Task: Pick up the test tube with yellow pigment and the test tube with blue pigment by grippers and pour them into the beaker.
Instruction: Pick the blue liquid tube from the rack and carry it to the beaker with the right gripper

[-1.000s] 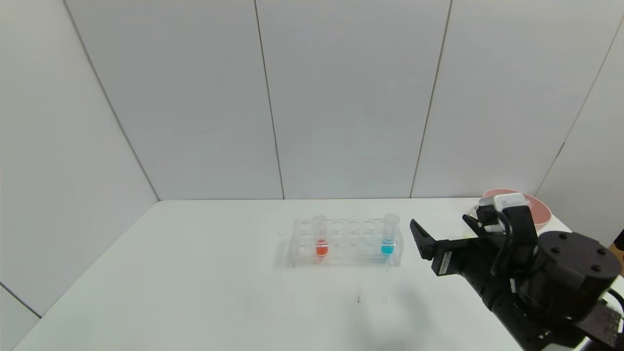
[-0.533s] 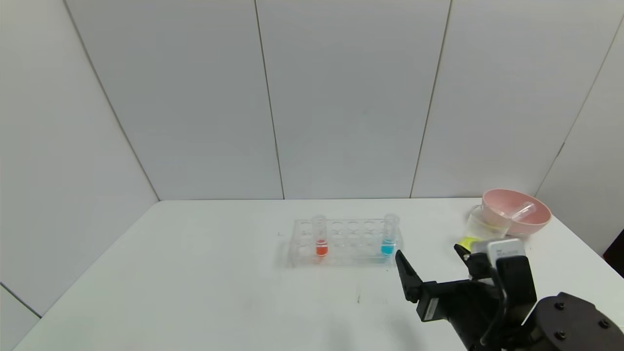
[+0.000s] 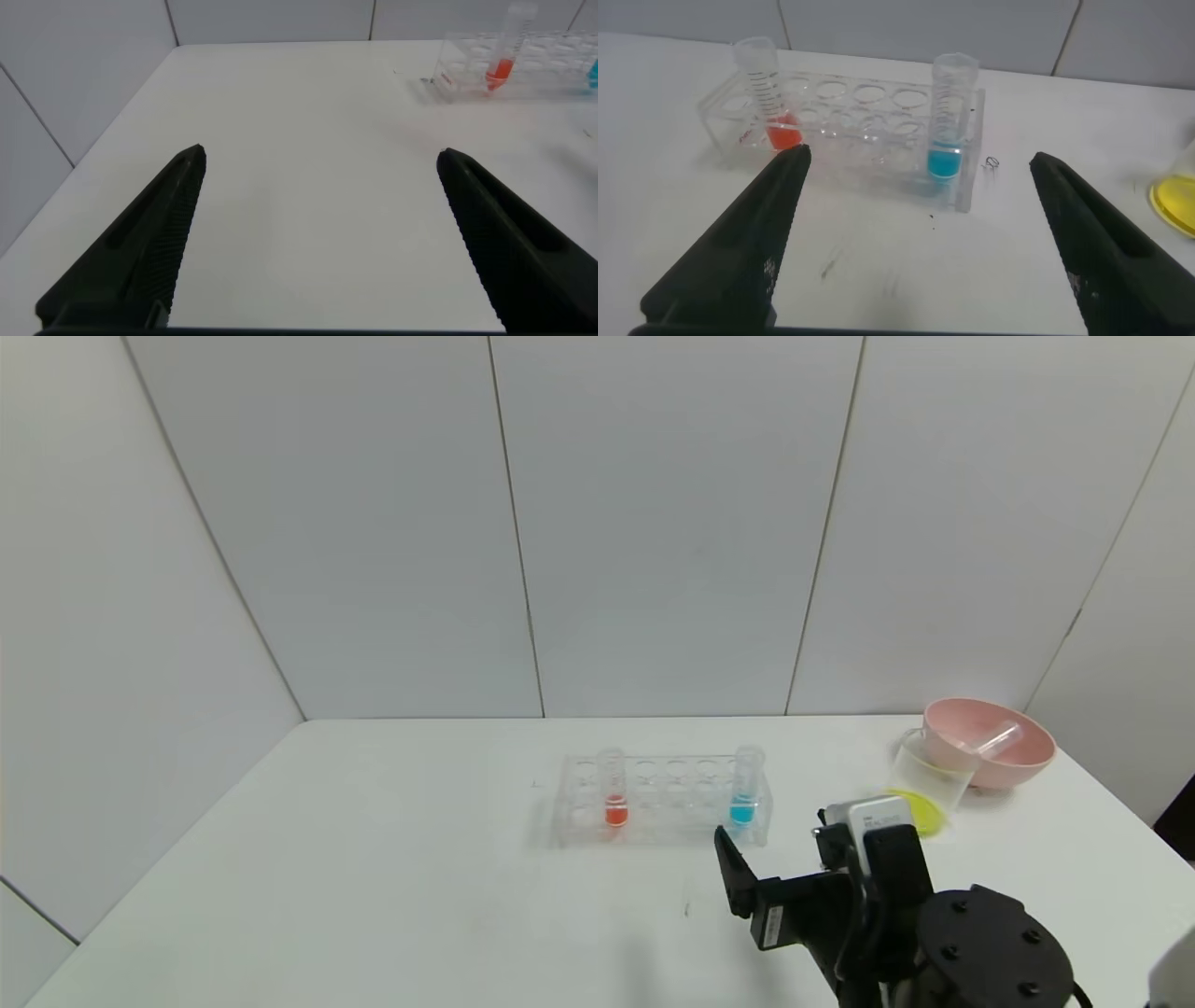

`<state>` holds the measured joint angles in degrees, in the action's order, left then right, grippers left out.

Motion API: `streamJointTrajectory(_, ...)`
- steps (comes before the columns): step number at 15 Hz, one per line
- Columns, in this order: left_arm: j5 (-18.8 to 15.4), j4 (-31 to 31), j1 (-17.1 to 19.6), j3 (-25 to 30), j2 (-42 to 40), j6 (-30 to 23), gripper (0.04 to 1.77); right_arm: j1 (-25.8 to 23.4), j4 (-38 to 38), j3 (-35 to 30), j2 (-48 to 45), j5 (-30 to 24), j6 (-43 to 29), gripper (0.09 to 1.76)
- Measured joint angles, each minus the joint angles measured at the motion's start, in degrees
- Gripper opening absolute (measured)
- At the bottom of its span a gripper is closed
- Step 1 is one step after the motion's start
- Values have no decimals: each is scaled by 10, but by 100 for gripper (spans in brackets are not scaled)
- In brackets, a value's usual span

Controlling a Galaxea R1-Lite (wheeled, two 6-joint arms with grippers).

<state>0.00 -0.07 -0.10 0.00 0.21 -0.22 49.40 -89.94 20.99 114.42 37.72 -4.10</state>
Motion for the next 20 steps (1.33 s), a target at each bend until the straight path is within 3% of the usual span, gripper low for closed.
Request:
streamJointTrajectory(7, 0, 0, 0, 0, 0, 0, 176, -77, 4, 119, 79, -64, 39, 170)
streamJointTrajectory(15, 0, 0, 0, 0, 0, 0, 176, -128, 70, 234, 131, -68, 43, 170)
streamJointTrajectory(20, 0, 0, 0, 0, 0, 0, 176, -142, 74, 260, 151, -68, 43, 170)
